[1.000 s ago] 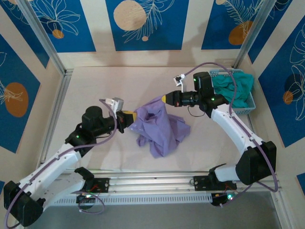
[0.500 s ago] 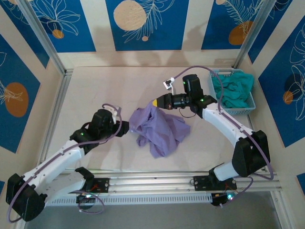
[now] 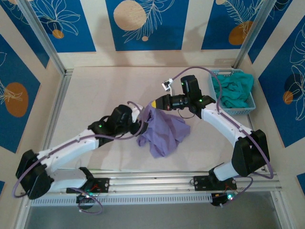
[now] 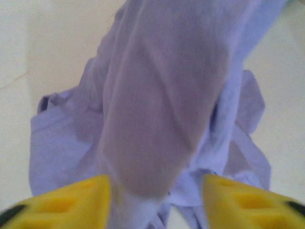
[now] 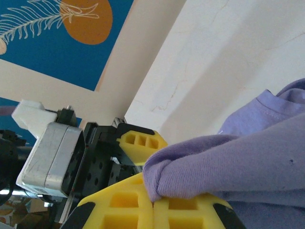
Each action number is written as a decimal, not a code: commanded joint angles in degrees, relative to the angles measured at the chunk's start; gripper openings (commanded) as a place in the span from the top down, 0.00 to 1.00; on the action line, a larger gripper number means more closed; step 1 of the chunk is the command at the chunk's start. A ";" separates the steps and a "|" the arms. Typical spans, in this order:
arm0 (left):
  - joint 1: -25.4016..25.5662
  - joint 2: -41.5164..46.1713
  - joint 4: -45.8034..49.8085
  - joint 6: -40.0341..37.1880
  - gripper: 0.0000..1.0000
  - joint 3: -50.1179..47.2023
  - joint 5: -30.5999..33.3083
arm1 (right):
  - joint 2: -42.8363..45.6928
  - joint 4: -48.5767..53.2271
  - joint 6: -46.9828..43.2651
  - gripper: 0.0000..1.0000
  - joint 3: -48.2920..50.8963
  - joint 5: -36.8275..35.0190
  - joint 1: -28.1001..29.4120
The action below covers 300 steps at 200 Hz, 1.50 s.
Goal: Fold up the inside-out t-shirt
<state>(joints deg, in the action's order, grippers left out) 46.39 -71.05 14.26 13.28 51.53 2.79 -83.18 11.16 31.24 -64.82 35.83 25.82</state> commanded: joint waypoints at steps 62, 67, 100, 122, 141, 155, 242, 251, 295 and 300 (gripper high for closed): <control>-10.47 2.04 -16.39 24.47 1.00 -0.37 -32.04 | 3.09 18.41 -13.64 0.66 -5.22 -41.79 0.75; -10.73 2.73 -17.65 26.51 1.00 -1.13 -33.10 | 4.44 18.16 -14.22 0.63 -4.27 -42.38 1.11; -11.54 5.94 -18.48 30.68 1.00 -2.90 -34.25 | 16.35 12.86 -15.06 0.53 6.65 -36.03 6.29; -11.55 6.71 -18.76 31.18 1.00 -3.19 -34.51 | 21.47 4.89 -11.30 0.48 14.91 -32.25 11.99; -11.52 7.21 -18.89 31.32 1.00 -3.29 -34.97 | 20.47 -1.35 -9.57 0.46 18.41 -33.26 15.64; -11.50 7.50 -18.66 31.21 1.00 -3.24 -35.01 | 18.00 -3.96 -9.09 0.46 18.51 -34.33 16.25; -17.28 12.14 -19.50 32.82 1.00 -5.22 -36.26 | 18.40 4.04 -8.48 0.89 19.70 -39.51 11.44; -17.74 12.42 -20.35 33.14 1.00 -5.47 -37.10 | 19.31 3.20 -7.79 0.89 21.29 -37.76 10.64; -17.82 11.72 -20.70 32.27 1.00 -4.79 -39.39 | 21.55 0.96 -10.59 0.78 23.42 -35.20 11.24; -17.83 11.59 -20.59 32.12 1.00 -4.69 -39.48 | 22.00 0.93 -11.36 0.76 23.30 -35.23 11.22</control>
<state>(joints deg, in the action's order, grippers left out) 29.43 -60.31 -3.09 45.58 46.09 -34.35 -62.52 10.02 22.20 -42.44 0.14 37.06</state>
